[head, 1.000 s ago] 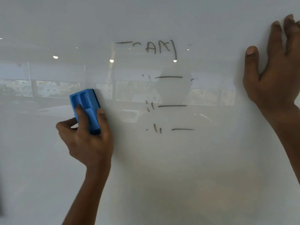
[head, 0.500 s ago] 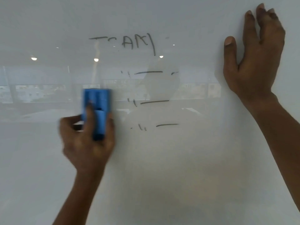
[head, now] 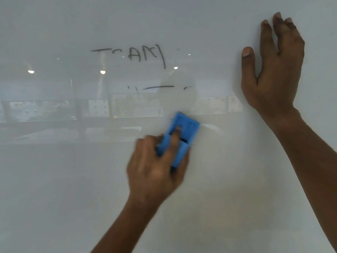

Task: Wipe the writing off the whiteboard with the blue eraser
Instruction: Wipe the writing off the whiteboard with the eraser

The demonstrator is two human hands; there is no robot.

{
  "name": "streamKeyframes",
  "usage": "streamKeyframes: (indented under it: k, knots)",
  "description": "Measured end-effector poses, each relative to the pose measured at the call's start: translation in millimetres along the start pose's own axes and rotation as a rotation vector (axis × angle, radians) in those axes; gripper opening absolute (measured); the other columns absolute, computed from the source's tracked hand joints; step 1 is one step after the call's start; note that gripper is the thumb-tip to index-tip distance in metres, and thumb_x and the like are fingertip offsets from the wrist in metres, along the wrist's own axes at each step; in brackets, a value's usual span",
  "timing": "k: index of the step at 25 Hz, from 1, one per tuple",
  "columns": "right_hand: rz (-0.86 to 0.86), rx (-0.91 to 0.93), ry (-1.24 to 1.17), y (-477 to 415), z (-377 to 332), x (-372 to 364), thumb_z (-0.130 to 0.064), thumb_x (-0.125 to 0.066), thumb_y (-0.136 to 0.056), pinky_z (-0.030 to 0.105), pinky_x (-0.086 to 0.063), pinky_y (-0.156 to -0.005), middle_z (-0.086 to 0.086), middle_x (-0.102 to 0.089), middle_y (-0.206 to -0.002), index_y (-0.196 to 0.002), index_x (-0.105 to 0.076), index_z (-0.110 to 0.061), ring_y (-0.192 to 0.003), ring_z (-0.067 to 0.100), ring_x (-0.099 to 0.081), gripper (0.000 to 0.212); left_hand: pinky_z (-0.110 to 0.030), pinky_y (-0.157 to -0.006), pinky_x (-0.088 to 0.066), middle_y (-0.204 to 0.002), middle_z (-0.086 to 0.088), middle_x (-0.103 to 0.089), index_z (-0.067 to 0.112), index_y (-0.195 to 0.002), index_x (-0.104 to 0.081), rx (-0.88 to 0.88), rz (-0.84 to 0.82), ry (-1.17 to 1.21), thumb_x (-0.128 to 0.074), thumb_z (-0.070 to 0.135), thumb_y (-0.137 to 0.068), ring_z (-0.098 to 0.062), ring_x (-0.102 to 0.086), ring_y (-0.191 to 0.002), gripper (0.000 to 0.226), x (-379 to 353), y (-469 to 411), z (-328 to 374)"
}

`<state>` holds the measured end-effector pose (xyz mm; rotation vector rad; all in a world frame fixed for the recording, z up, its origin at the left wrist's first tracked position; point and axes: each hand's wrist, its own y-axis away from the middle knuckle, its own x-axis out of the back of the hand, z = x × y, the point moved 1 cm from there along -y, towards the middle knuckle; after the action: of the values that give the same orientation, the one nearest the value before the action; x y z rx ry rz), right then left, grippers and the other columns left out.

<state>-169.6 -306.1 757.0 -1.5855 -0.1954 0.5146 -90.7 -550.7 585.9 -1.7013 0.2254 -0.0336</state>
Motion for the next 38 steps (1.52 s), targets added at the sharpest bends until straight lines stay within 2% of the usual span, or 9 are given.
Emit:
streamKeyframes:
  k: [5,7,13,19,21,27,29,35,38]
  knots:
    - [-0.007,-0.018,0.043,-1,-3,-1,-0.049,-0.034,-0.111,0.048,-0.026,-0.126,0.014,-0.039,-0.164,-0.156,-0.043,-0.008,-0.154,0.033,-0.032,0.062,-0.048,-0.064,-0.054,-0.114,-0.03,-0.061,0.015,-0.142,-0.07,0.582,0.123,-0.165,-0.07,0.049,-0.1,-0.045,-0.065,-0.094,0.054,14,-46,-70]
    - [-0.012,-0.031,0.061,-1,-4,-2,-0.05,-0.033,-0.111,0.048,-0.025,-0.127,0.013,-0.038,-0.165,-0.157,-0.042,-0.009,-0.155,0.031,-0.031,0.062,-0.045,-0.06,-0.052,-0.111,-0.03,-0.062,0.015,-0.142,-0.071,0.494,0.114,-0.188,-0.071,0.047,-0.1,-0.044,-0.065,-0.092,0.052,7,-45,-52]
    - [-0.036,0.0,0.045,-1,0,-1,-0.049,-0.031,-0.111,0.049,-0.025,-0.127,0.015,-0.037,-0.165,-0.157,-0.041,-0.008,-0.155,0.034,-0.031,0.063,-0.04,-0.056,-0.053,-0.099,-0.014,-0.063,0.015,-0.133,-0.078,-0.286,-0.132,0.082,-0.076,0.04,-0.097,-0.031,-0.057,-0.075,0.044,-1,13,23]
    - [-0.018,-0.009,0.041,0,-2,-1,-0.046,-0.035,-0.111,0.05,-0.026,-0.126,0.016,-0.039,-0.164,-0.155,-0.044,-0.007,-0.154,0.034,-0.032,0.06,-0.037,-0.051,-0.046,-0.106,-0.024,-0.064,0.014,-0.136,-0.073,0.21,0.081,-0.167,-0.069,0.046,-0.101,-0.038,-0.061,-0.082,0.048,8,-55,-58]
    - [-0.016,-0.015,0.05,-1,-4,-1,-0.046,-0.035,-0.111,0.05,-0.026,-0.126,0.015,-0.038,-0.164,-0.156,-0.043,-0.007,-0.155,0.034,-0.032,0.06,-0.035,-0.054,-0.042,-0.106,-0.025,-0.064,0.012,-0.136,-0.073,0.242,0.1,-0.197,-0.07,0.045,-0.101,-0.04,-0.062,-0.083,0.048,5,-61,-53]
    - [-0.03,0.003,0.028,-2,0,-1,-0.046,-0.033,-0.111,0.05,-0.026,-0.127,0.016,-0.038,-0.164,-0.156,-0.042,-0.007,-0.155,0.034,-0.031,0.06,-0.04,-0.064,-0.051,-0.111,-0.009,-0.059,0.02,-0.143,-0.065,-0.614,-0.206,0.107,-0.063,0.042,-0.106,-0.029,-0.05,-0.082,0.044,1,-14,-15]
    - [-0.025,0.002,0.022,-1,1,-1,-0.046,-0.034,-0.111,0.051,-0.027,-0.126,0.016,-0.038,-0.164,-0.156,-0.043,-0.006,-0.154,0.034,-0.032,0.06,-0.04,-0.063,-0.052,-0.107,-0.012,-0.068,0.019,-0.138,-0.073,-0.545,-0.145,0.086,-0.066,0.041,-0.104,-0.032,-0.056,-0.078,0.041,5,-24,-35]
    - [-0.025,-0.019,0.033,-1,-2,-1,-0.046,-0.034,-0.111,0.05,-0.026,-0.127,0.015,-0.038,-0.164,-0.156,-0.043,-0.007,-0.155,0.033,-0.032,0.06,-0.048,-0.056,-0.05,-0.116,-0.029,-0.062,0.014,-0.142,-0.067,0.337,0.063,-0.243,-0.067,0.048,-0.103,-0.046,-0.063,-0.1,0.052,16,-86,-85]
    - [-0.033,-0.026,0.025,0,-2,0,-0.046,-0.034,-0.111,0.051,-0.026,-0.127,0.015,-0.037,-0.165,-0.156,-0.042,-0.007,-0.155,0.033,-0.031,0.061,-0.038,-0.056,-0.047,-0.11,-0.02,-0.062,0.016,-0.138,-0.069,-0.028,0.026,-0.13,-0.069,0.043,-0.101,-0.038,-0.062,-0.083,0.046,7,-48,-48]
